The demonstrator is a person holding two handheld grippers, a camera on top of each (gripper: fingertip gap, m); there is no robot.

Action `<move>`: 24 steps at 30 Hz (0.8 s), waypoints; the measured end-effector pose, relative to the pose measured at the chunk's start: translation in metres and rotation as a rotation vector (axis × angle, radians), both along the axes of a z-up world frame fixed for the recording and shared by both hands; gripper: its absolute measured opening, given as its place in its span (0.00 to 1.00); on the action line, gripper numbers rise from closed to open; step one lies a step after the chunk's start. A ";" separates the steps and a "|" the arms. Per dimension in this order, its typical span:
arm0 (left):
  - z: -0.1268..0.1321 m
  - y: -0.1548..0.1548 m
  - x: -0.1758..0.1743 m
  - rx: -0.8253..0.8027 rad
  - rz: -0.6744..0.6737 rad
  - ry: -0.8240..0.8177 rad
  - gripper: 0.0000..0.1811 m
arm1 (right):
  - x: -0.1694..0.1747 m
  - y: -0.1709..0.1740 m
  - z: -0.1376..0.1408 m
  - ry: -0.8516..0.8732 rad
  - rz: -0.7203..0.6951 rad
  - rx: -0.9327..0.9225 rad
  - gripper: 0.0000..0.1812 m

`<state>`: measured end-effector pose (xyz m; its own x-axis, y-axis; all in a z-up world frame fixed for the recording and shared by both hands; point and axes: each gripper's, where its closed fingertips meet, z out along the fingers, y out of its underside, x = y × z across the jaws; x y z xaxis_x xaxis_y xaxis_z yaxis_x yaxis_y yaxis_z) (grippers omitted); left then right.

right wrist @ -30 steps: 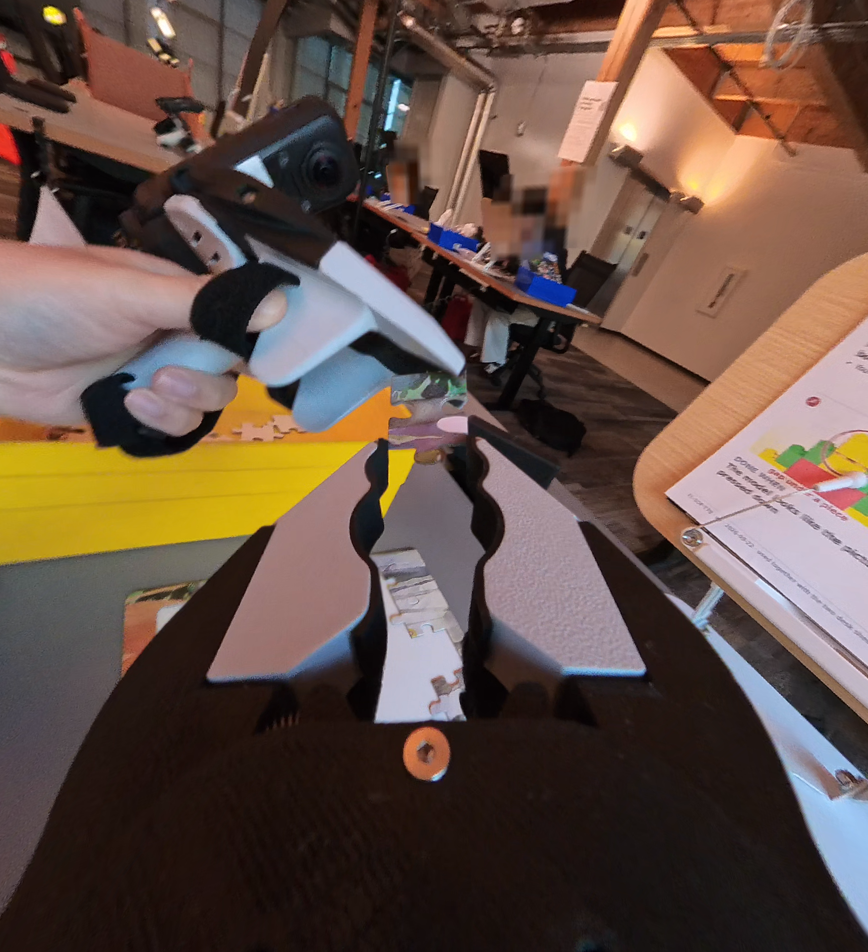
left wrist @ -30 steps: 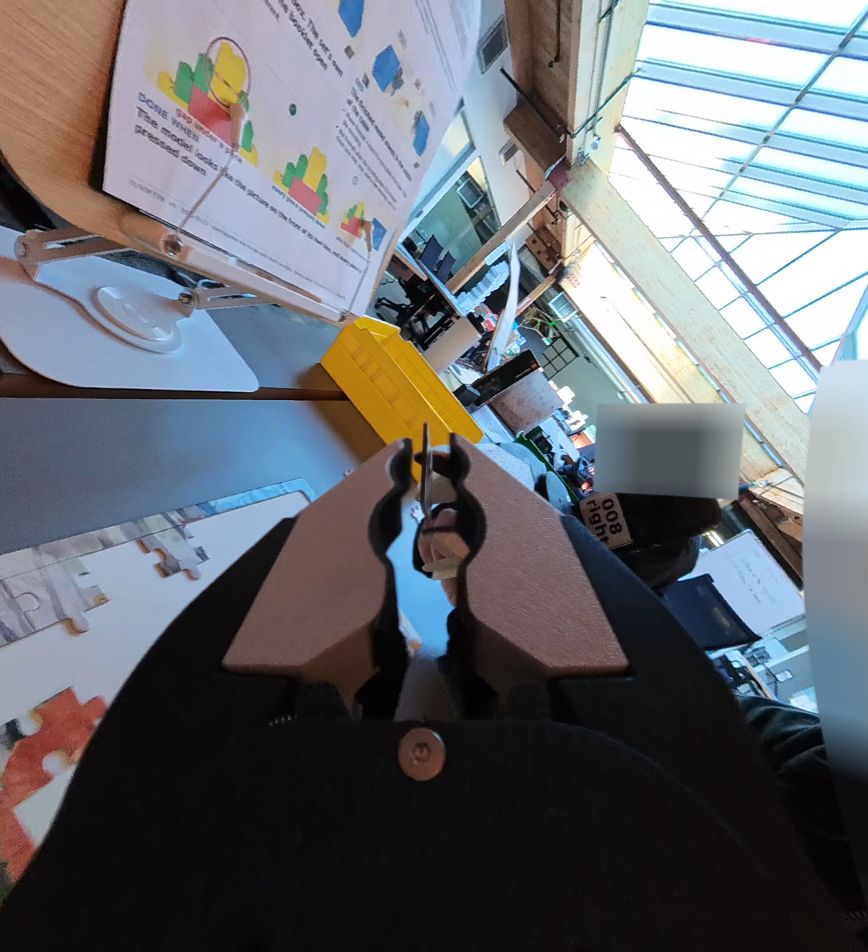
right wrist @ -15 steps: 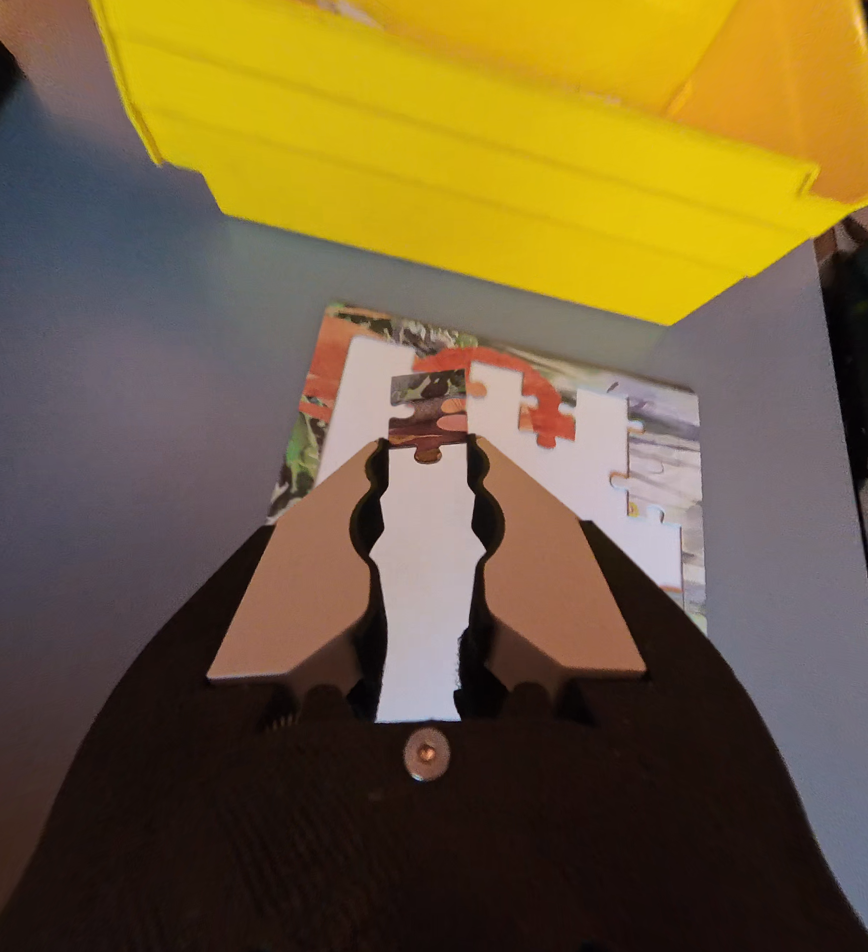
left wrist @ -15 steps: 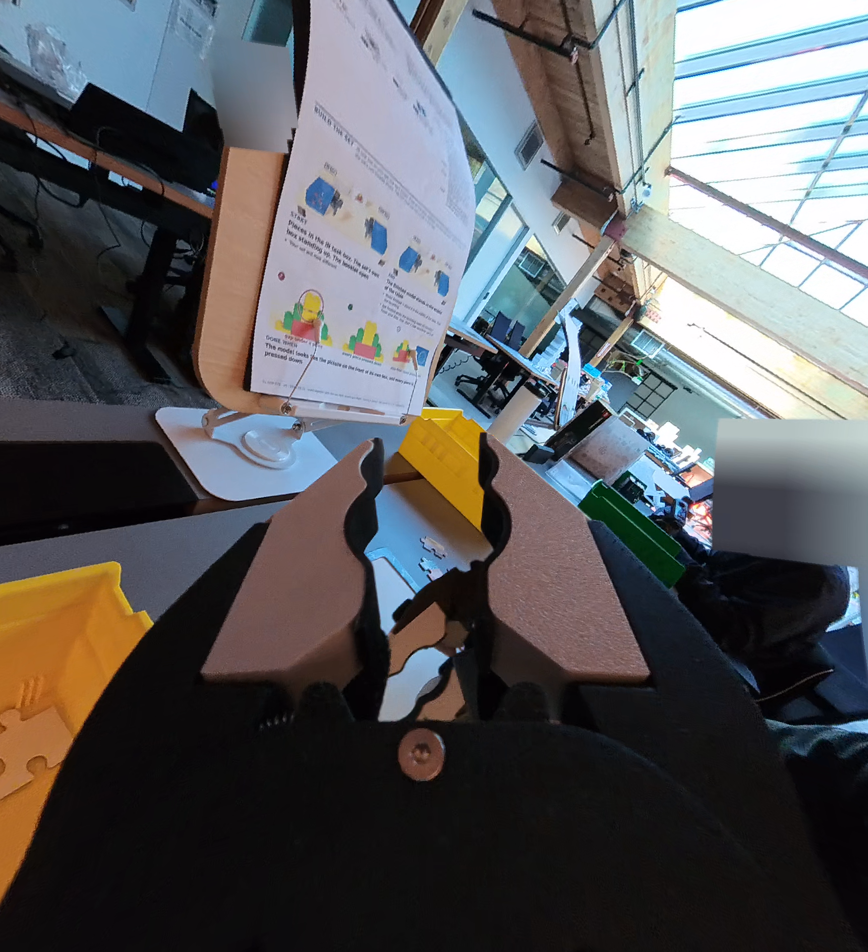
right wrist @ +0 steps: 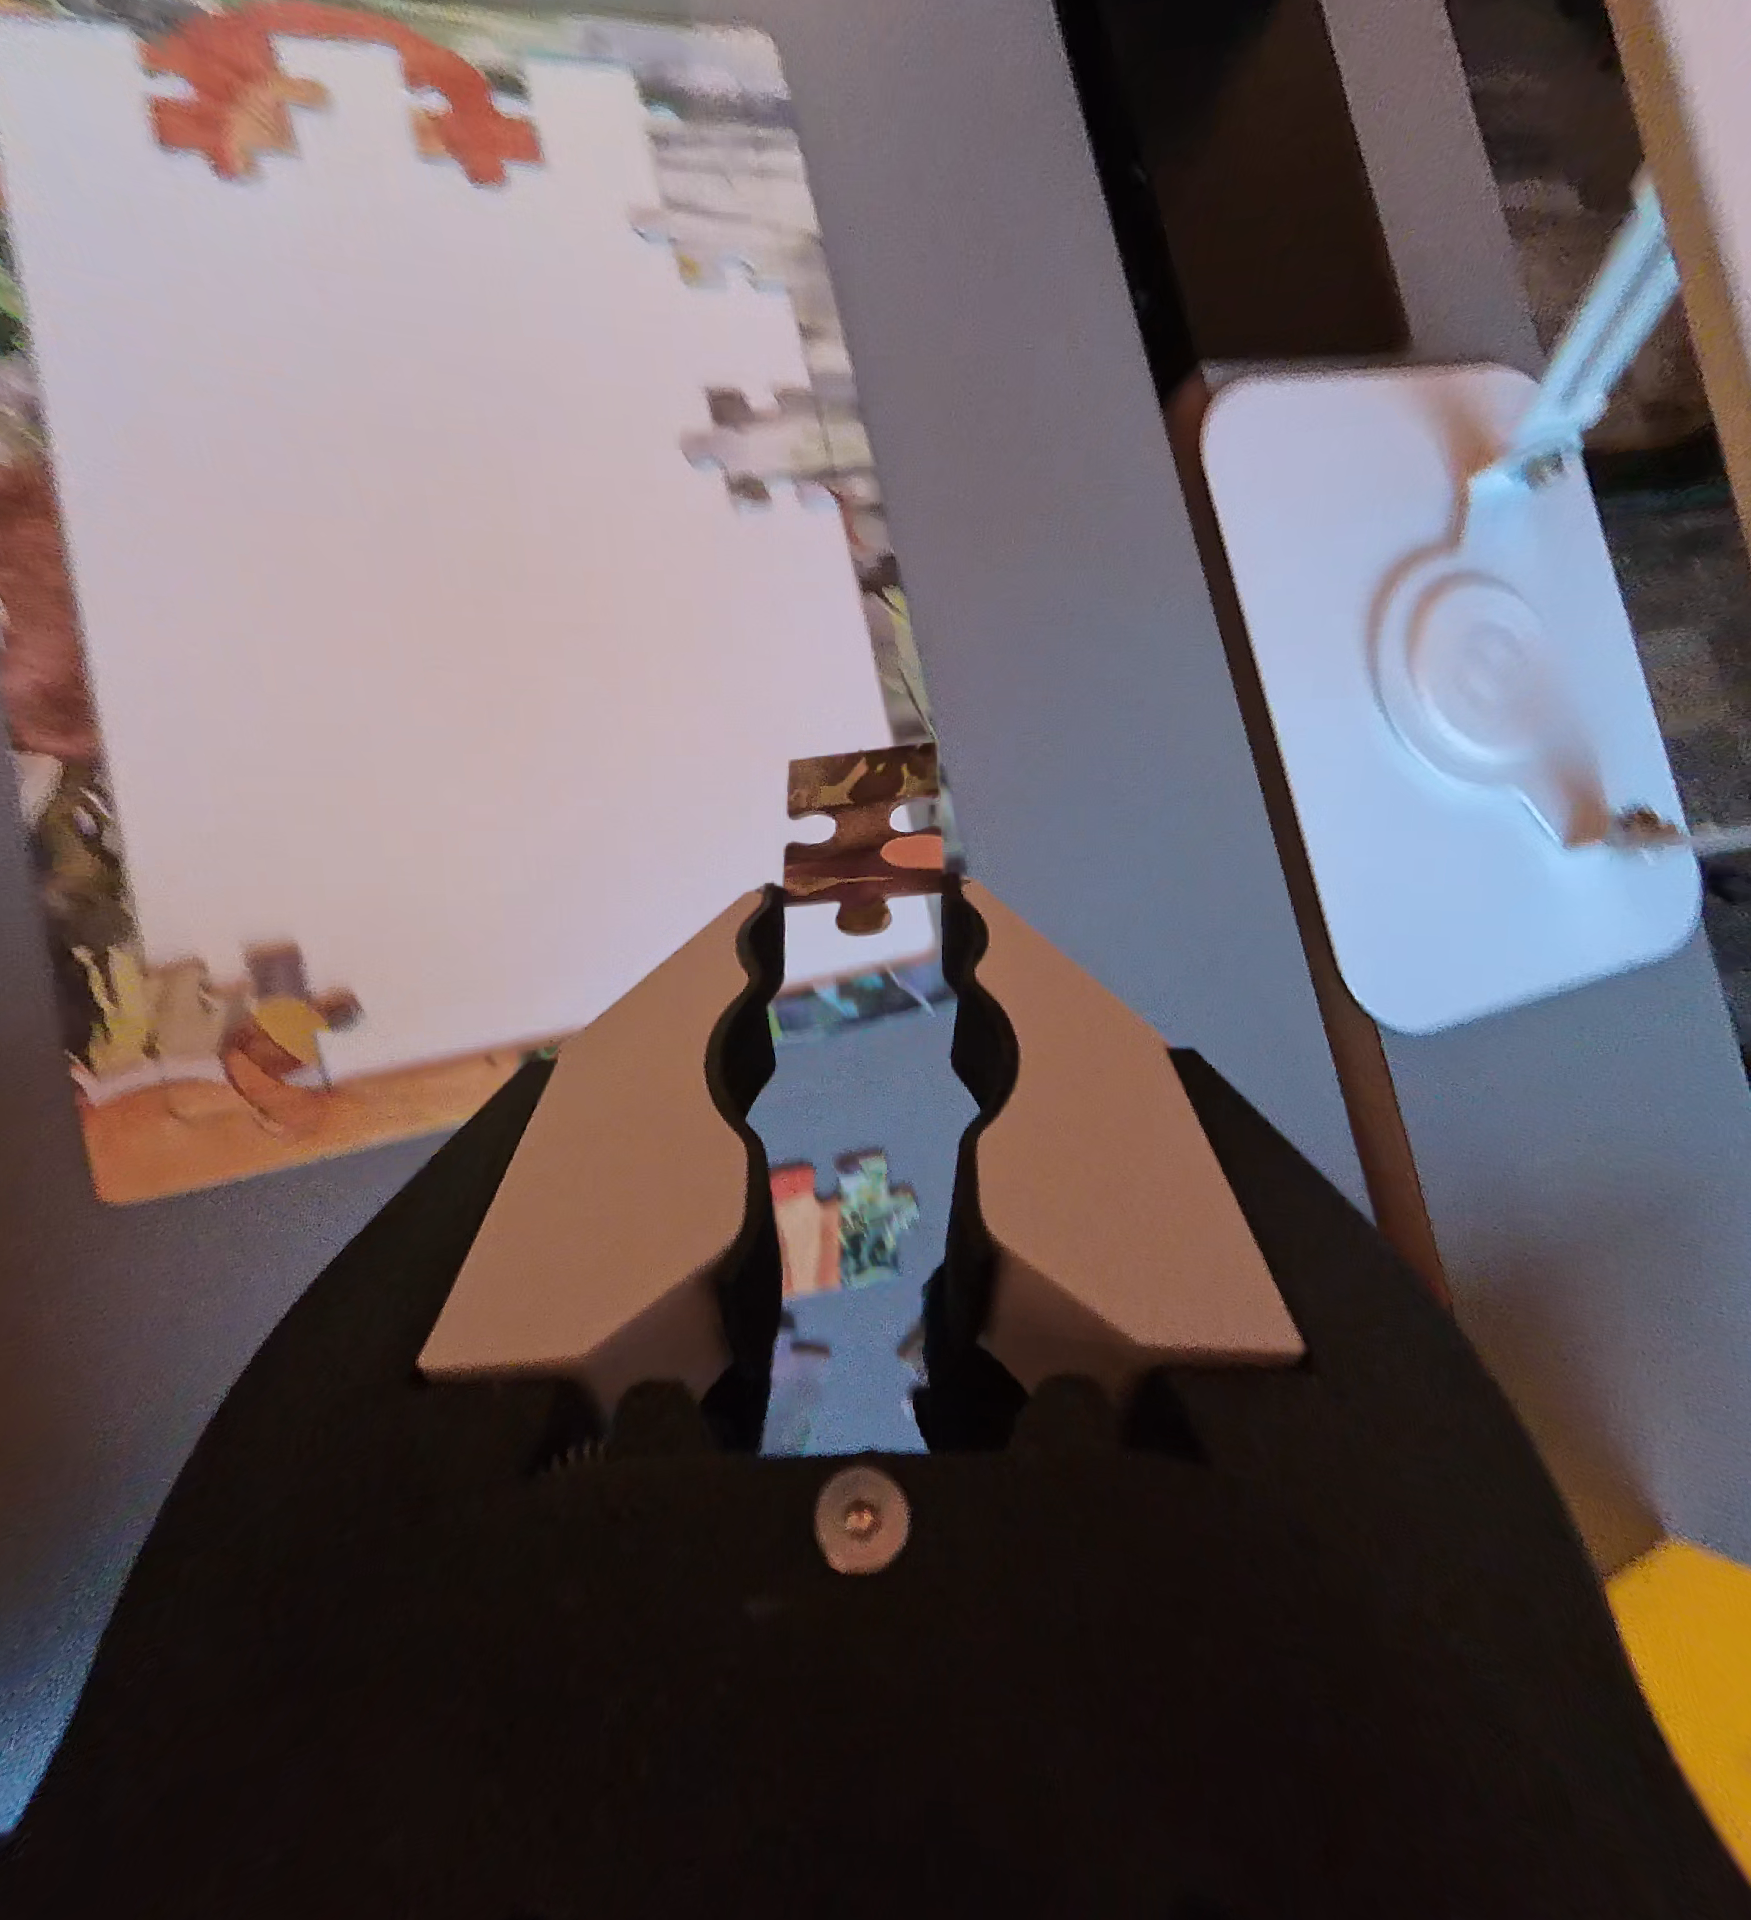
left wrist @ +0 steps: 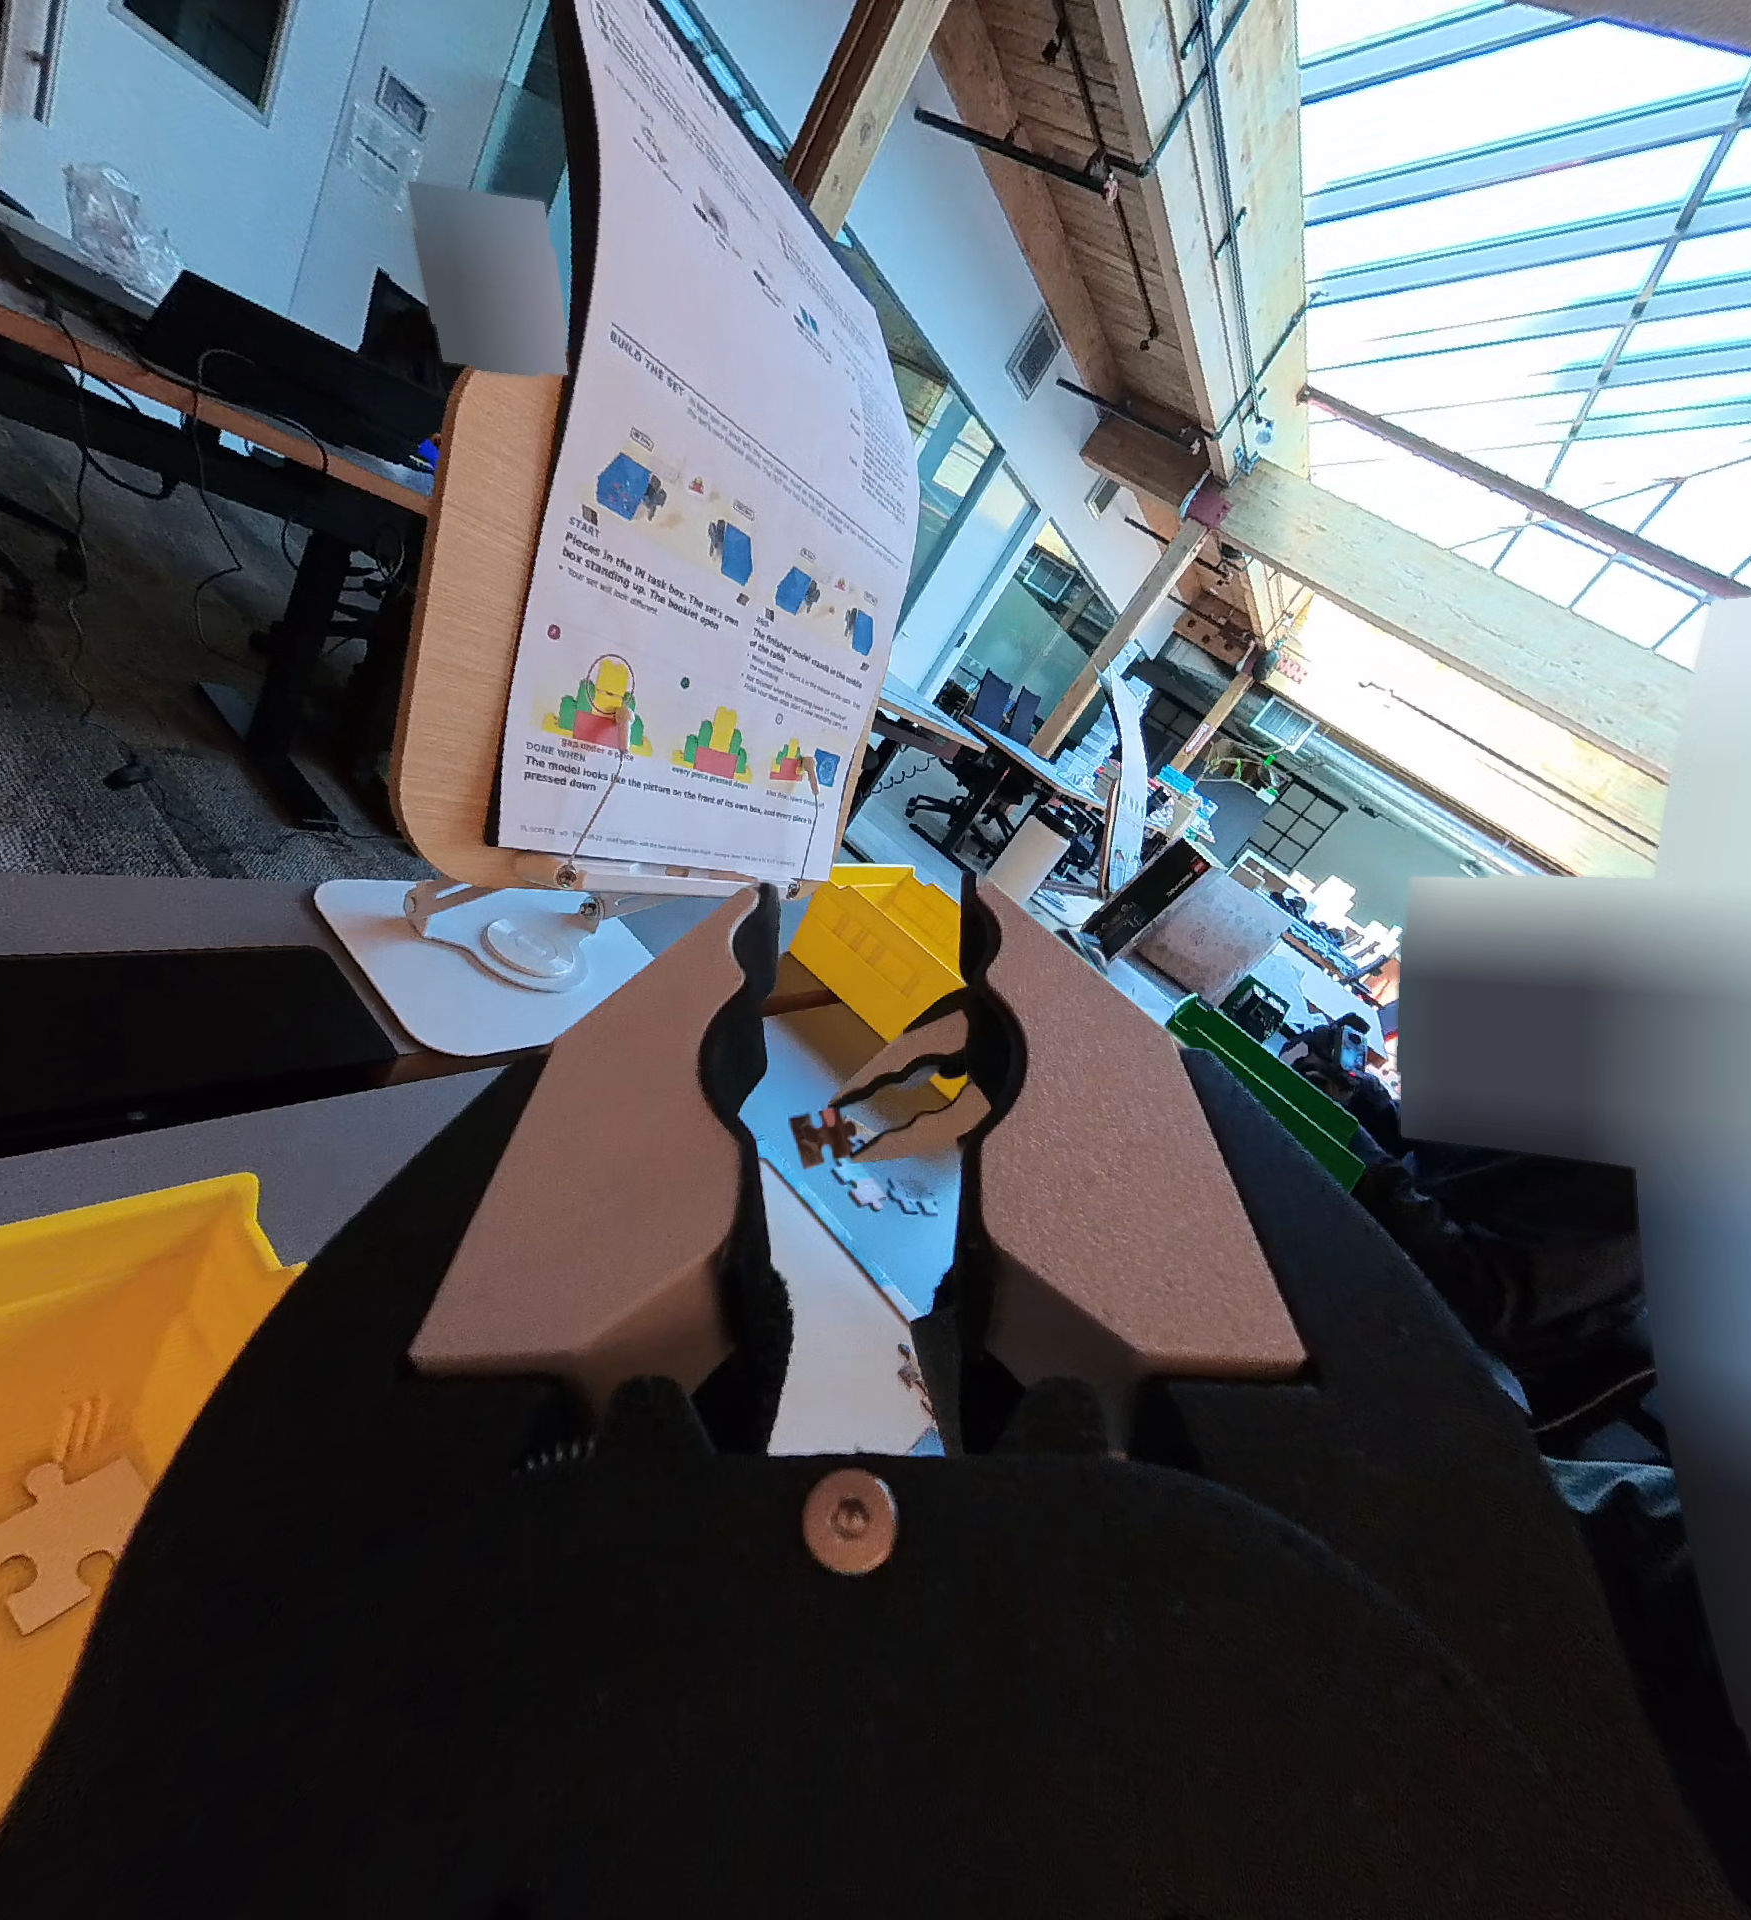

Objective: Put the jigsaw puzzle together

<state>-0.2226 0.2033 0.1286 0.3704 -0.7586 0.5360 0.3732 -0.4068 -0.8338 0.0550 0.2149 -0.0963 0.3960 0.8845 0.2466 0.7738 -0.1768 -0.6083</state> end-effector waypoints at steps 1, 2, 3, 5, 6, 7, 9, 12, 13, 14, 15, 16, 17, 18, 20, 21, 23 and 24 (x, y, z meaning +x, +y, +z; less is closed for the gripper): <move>0.000 0.000 -0.001 -0.001 0.001 -0.002 0.18 | 0.010 0.001 -0.002 -0.017 -0.016 0.000 0.16; 0.000 0.001 -0.001 -0.001 0.003 -0.001 0.18 | 0.016 0.001 -0.006 -0.035 -0.022 -0.005 0.16; 0.000 0.001 -0.002 -0.002 0.005 -0.001 0.18 | 0.019 0.000 -0.009 -0.049 -0.019 -0.006 0.16; -0.001 0.002 -0.002 -0.003 0.004 -0.001 0.18 | 0.017 0.000 -0.013 -0.063 0.001 -0.005 0.16; -0.001 0.002 -0.001 -0.004 0.003 0.001 0.17 | 0.015 0.000 -0.015 -0.069 0.010 -0.005 0.16; -0.001 0.002 -0.001 -0.005 0.003 0.002 0.18 | 0.012 0.000 -0.017 -0.071 0.020 -0.007 0.16; -0.001 0.002 -0.001 -0.004 0.006 0.000 0.17 | 0.005 -0.001 -0.019 -0.073 0.039 -0.008 0.16; -0.002 0.002 0.000 -0.008 -0.001 -0.002 0.17 | -0.008 0.000 -0.019 -0.051 0.043 -0.014 0.17; -0.002 0.002 0.001 -0.009 -0.003 -0.002 0.17 | -0.011 0.002 -0.020 -0.040 0.025 -0.026 0.17; -0.003 0.003 0.001 -0.011 -0.006 -0.002 0.17 | -0.015 0.002 -0.021 -0.023 0.010 -0.050 0.17; -0.004 0.003 0.002 -0.014 -0.009 -0.001 0.17 | -0.020 0.002 -0.022 -0.003 -0.004 -0.077 0.17; -0.004 0.002 0.003 -0.016 -0.013 0.000 0.17 | -0.024 0.003 -0.022 0.013 -0.021 -0.100 0.17; -0.004 0.002 0.003 -0.018 -0.016 0.000 0.17 | -0.027 0.003 -0.023 0.024 -0.034 -0.116 0.17; -0.004 0.003 0.003 -0.020 -0.018 -0.001 0.17 | -0.030 0.004 -0.024 0.031 -0.039 -0.124 0.17; -0.004 0.003 0.003 -0.022 -0.019 -0.005 0.17 | -0.035 0.005 -0.024 0.042 -0.034 -0.118 0.17; -0.004 0.003 0.003 -0.023 -0.020 -0.007 0.17 | -0.037 0.005 -0.024 0.047 -0.029 -0.115 0.17; -0.004 0.003 0.002 -0.025 -0.021 -0.010 0.17 | -0.041 0.005 -0.022 0.064 -0.017 -0.107 0.17; -0.004 0.003 0.002 -0.024 -0.019 -0.011 0.17 | -0.043 0.005 -0.021 0.071 -0.014 -0.103 0.17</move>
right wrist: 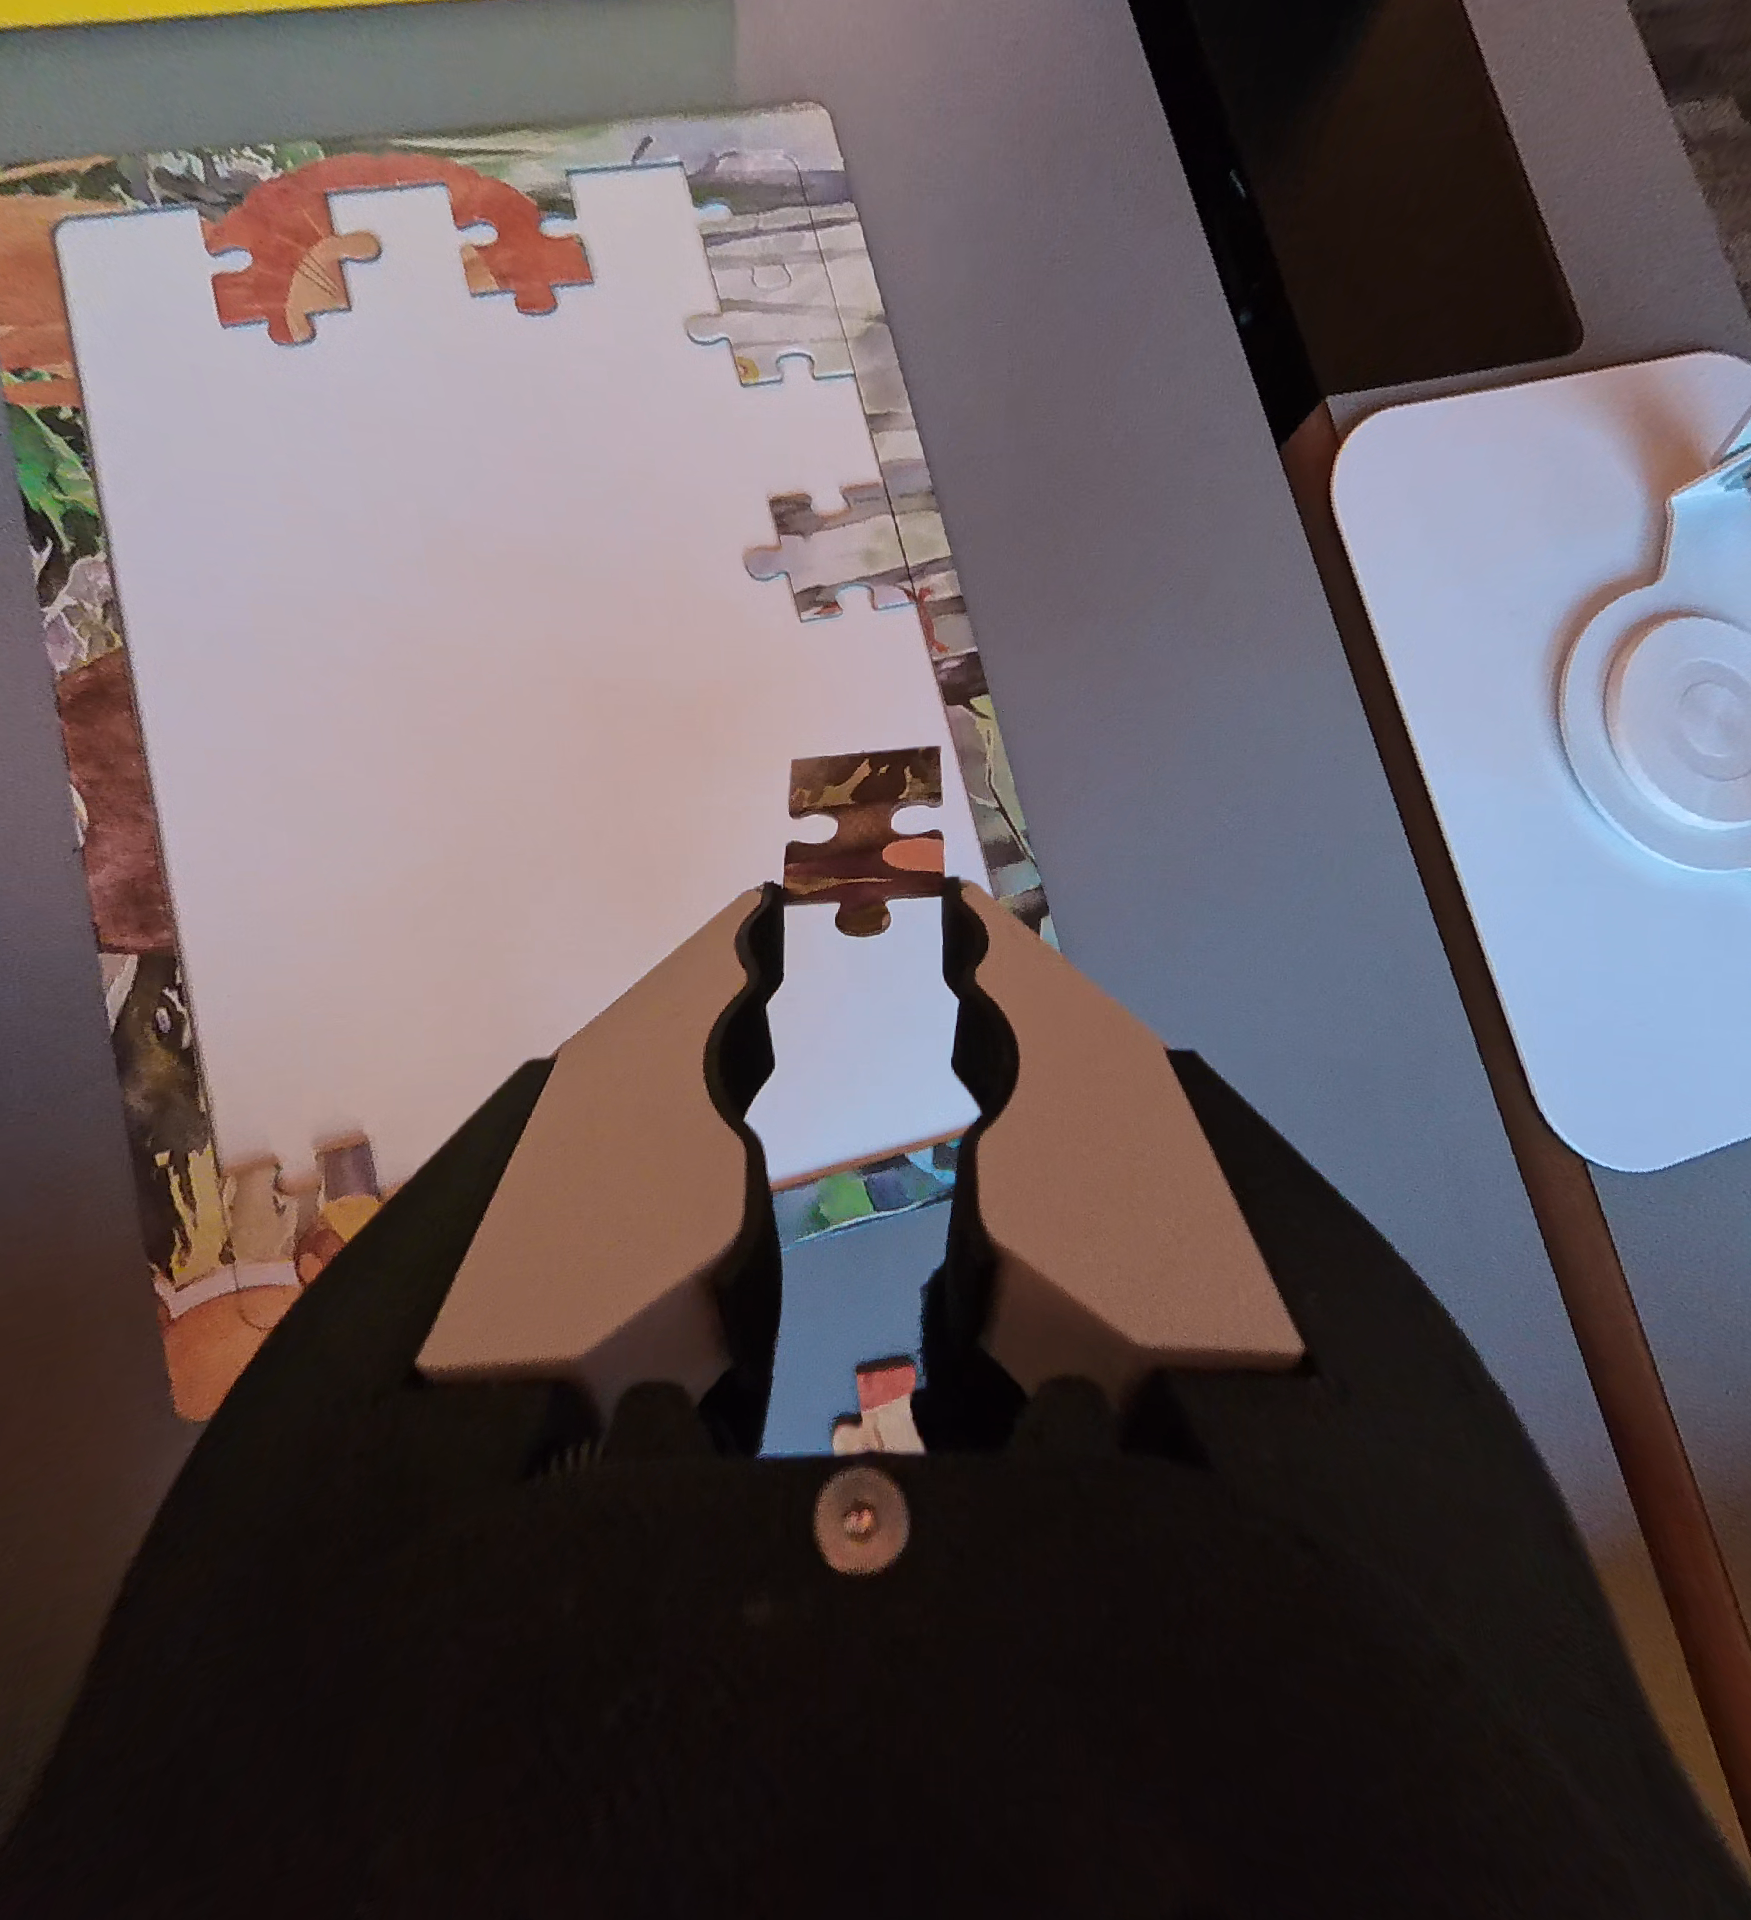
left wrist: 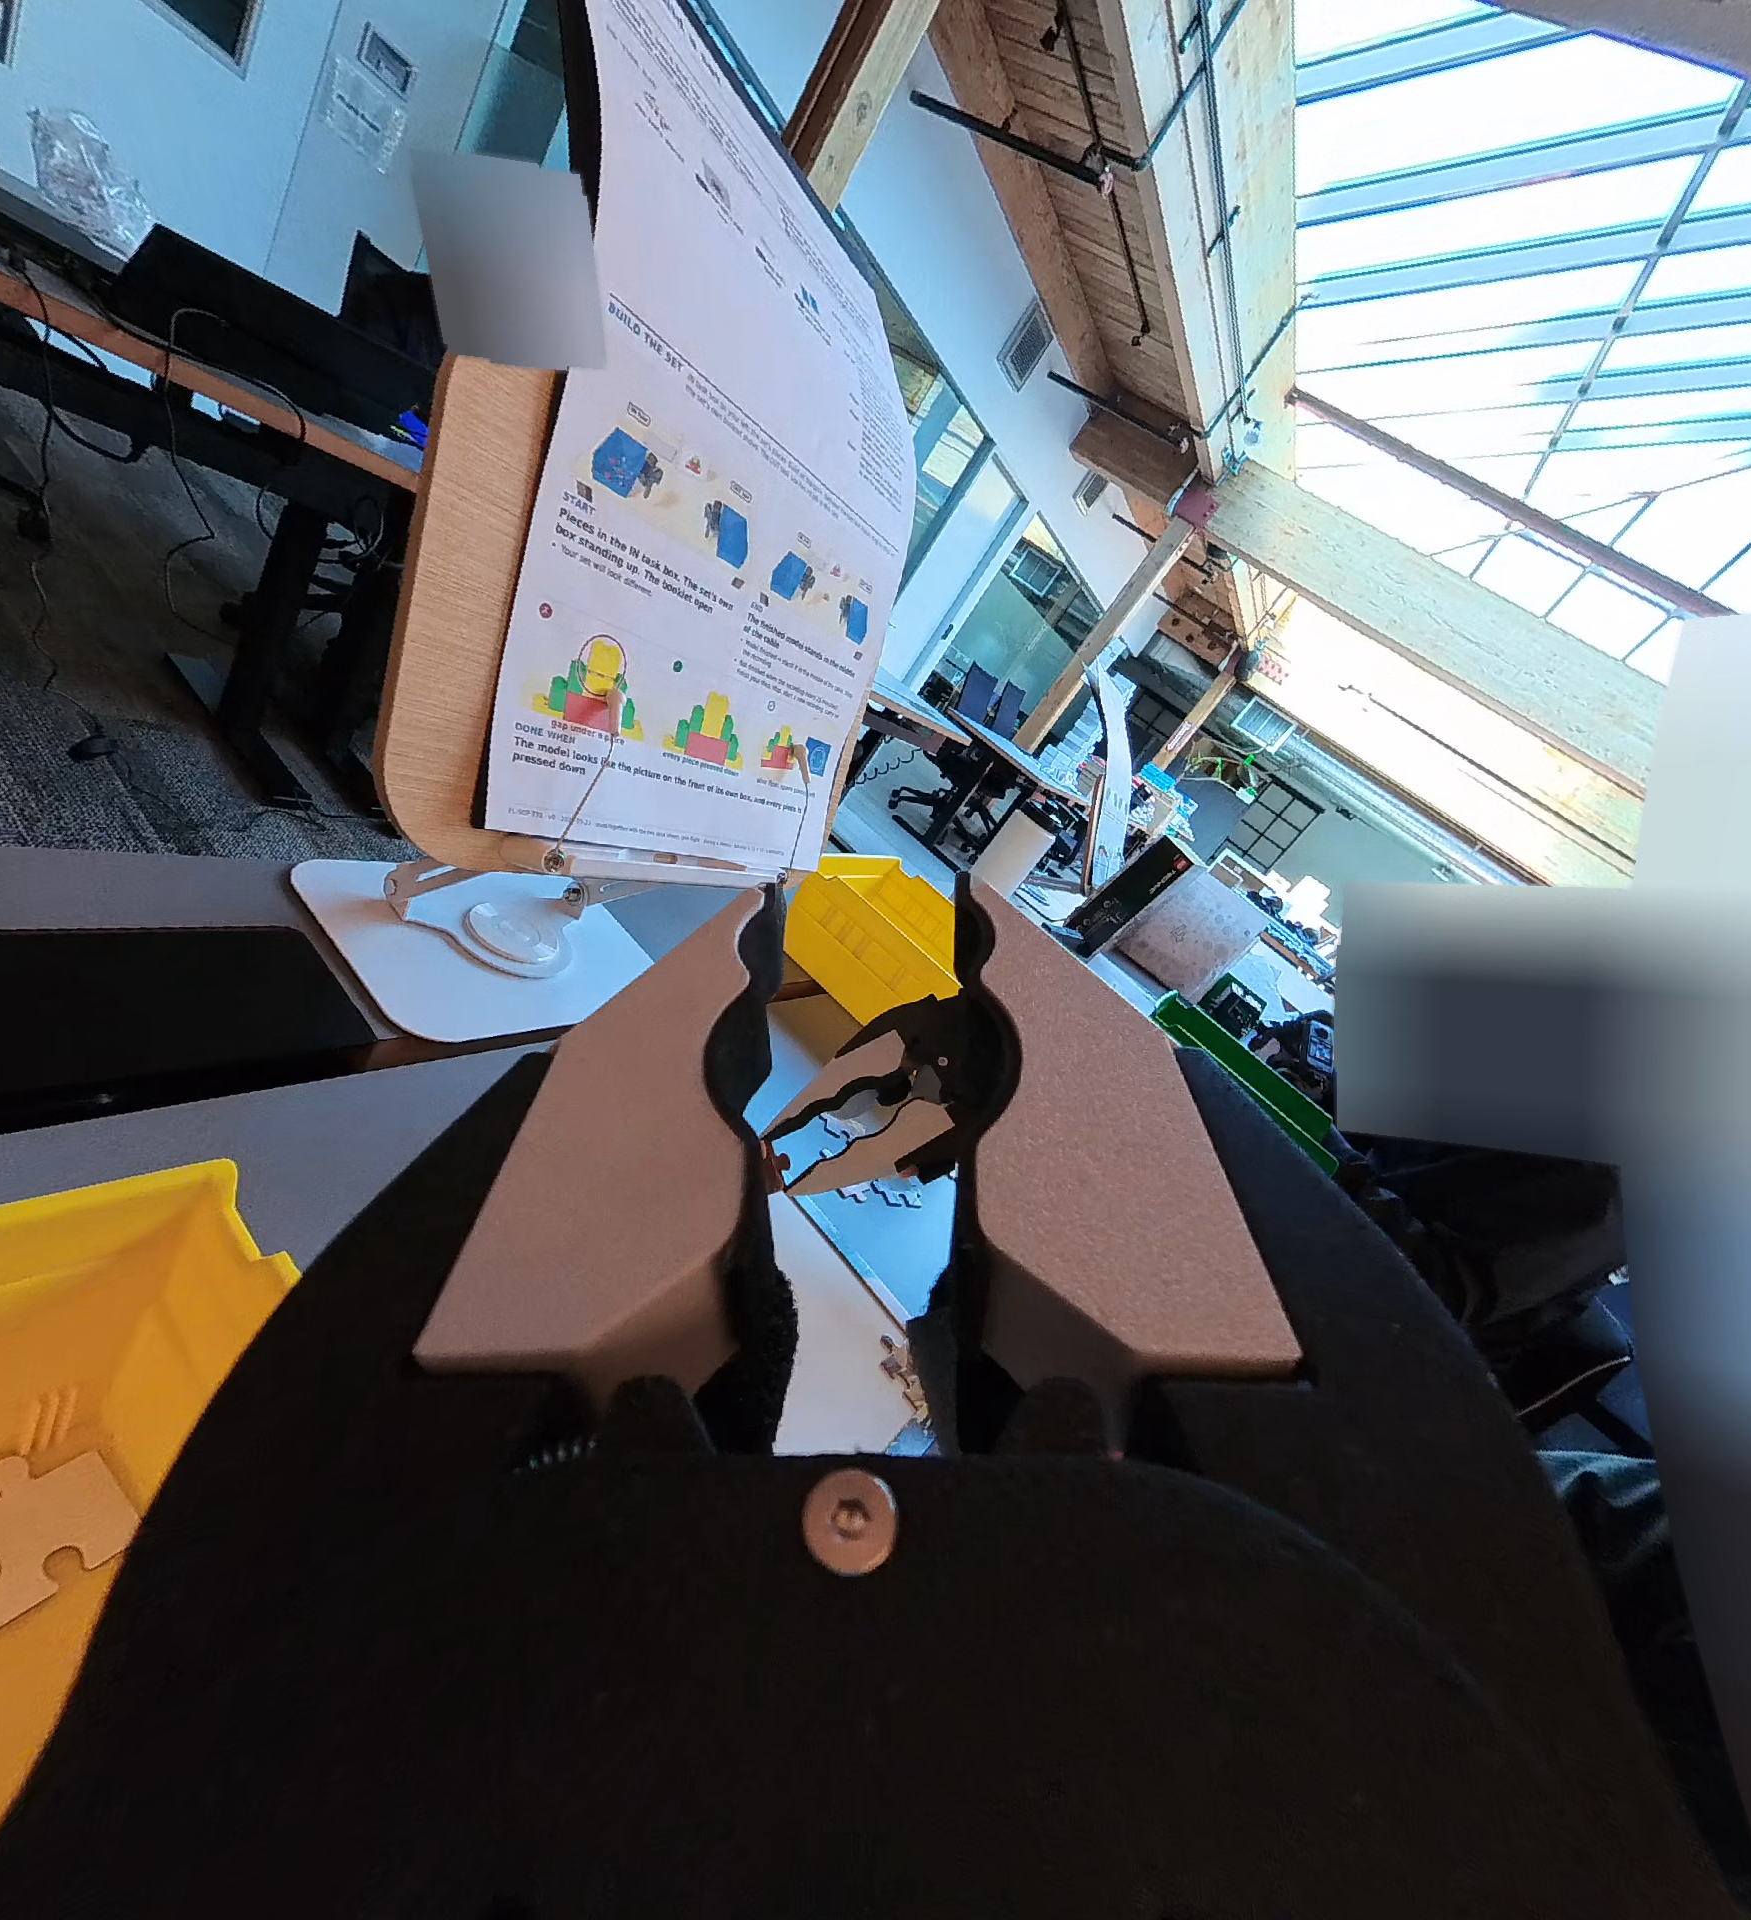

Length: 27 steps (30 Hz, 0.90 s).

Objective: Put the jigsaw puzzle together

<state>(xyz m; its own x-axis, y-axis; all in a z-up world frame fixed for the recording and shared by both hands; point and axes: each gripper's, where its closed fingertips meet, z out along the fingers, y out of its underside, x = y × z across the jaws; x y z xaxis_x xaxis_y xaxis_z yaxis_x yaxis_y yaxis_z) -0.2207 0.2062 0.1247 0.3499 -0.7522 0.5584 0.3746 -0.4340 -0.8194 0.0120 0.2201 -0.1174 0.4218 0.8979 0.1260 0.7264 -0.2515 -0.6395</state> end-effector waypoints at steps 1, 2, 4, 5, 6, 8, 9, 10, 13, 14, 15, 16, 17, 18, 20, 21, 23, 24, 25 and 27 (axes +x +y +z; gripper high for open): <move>0.000 0.000 0.000 0.000 0.001 -0.001 0.17 | -0.001 0.001 0.000 0.002 -0.003 0.006 0.16; 0.000 0.000 0.000 0.000 0.001 -0.002 0.16 | -0.001 0.003 0.001 0.000 -0.006 0.016 0.16; 0.000 0.000 -0.001 0.000 0.001 -0.002 0.16 | -0.002 0.003 0.002 0.007 0.002 0.026 0.17; 0.000 0.000 0.000 0.000 0.001 -0.002 0.16 | -0.004 0.002 0.003 0.014 0.009 0.030 0.17; 0.000 0.000 0.000 0.000 0.000 -0.003 0.16 | -0.005 0.002 0.005 0.024 0.016 0.040 0.17; 0.000 0.000 0.000 -0.001 -0.001 -0.002 0.17 | -0.007 0.002 0.011 0.044 0.024 0.064 0.17; 0.000 0.000 0.000 -0.001 -0.001 -0.002 0.16 | -0.008 0.002 0.014 0.054 0.031 0.077 0.17; 0.000 0.000 0.000 -0.001 -0.001 -0.002 0.16 | -0.009 0.002 0.017 0.064 0.039 0.093 0.16; 0.000 0.000 0.000 -0.002 -0.002 -0.005 0.16 | -0.012 0.001 0.025 0.085 0.063 0.132 0.16; 0.001 0.000 0.000 -0.002 -0.002 -0.006 0.16 | -0.013 0.000 0.027 0.090 0.069 0.146 0.16; 0.001 0.000 0.000 -0.002 -0.002 -0.006 0.16 | -0.014 0.000 0.029 0.094 0.078 0.160 0.16; 0.001 -0.001 0.000 -0.002 -0.002 -0.006 0.16 | -0.014 -0.001 0.031 0.097 0.088 0.172 0.16; 0.001 -0.001 0.000 -0.002 -0.002 -0.006 0.16 | -0.015 -0.002 0.033 0.101 0.100 0.185 0.16; 0.001 -0.001 0.000 -0.001 -0.002 -0.006 0.16 | -0.016 -0.003 0.034 0.105 0.114 0.202 0.16; 0.001 -0.001 0.000 -0.002 -0.003 -0.006 0.16 | -0.019 -0.005 0.038 0.114 0.142 0.236 0.16; 0.001 -0.001 0.001 -0.002 -0.005 -0.007 0.16 | -0.020 -0.005 0.040 0.118 0.155 0.254 0.16; 0.001 -0.001 0.001 -0.002 -0.006 -0.008 0.16 | -0.022 -0.006 0.045 0.125 0.172 0.288 0.16; 0.001 -0.002 0.001 -0.002 -0.006 -0.008 0.16 | -0.023 -0.007 0.048 0.133 0.180 0.302 0.16; 0.001 -0.002 0.001 -0.003 -0.006 -0.007 0.16 | -0.024 -0.008 0.050 0.144 0.187 0.314 0.16; 0.001 -0.002 0.001 -0.004 -0.008 -0.005 0.17 | -0.027 -0.009 0.057 0.164 0.200 0.344 0.16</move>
